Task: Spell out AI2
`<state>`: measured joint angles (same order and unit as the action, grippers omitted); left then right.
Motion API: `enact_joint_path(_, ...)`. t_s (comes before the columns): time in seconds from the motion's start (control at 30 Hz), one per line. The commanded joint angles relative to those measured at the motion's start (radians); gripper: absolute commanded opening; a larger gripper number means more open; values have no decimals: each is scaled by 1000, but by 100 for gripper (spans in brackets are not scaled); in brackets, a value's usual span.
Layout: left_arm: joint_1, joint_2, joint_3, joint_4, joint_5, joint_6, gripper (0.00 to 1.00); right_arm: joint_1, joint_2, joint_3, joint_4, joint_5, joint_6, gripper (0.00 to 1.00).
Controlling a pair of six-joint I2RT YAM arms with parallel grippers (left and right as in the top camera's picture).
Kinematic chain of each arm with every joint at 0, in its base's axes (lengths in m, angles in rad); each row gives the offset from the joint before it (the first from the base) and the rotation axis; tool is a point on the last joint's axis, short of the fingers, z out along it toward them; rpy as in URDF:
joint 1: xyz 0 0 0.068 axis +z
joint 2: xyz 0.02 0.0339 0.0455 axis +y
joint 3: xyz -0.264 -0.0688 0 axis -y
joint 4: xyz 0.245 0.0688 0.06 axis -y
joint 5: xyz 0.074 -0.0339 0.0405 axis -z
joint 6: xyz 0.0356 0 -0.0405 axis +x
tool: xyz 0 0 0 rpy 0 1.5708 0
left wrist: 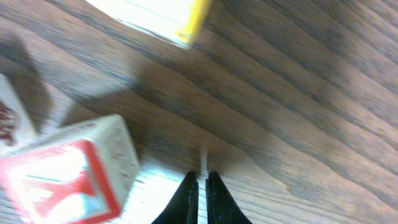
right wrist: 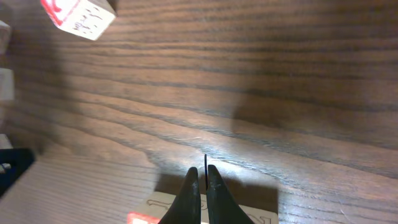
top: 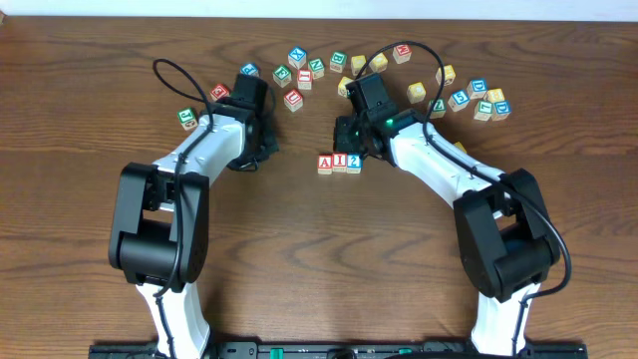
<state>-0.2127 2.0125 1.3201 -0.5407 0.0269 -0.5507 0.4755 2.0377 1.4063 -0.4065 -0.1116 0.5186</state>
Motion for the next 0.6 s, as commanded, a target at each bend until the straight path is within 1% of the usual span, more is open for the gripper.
enact_joint_path(0.0, 8, -32, -7, -5, -18, -8, 7, 11, 27, 16, -1, 4, 11, 1)
enact_joint_path(0.57, 8, -32, -7, -5, -18, -8, 7, 31, 66, 16, 14, -6, 12, 1)
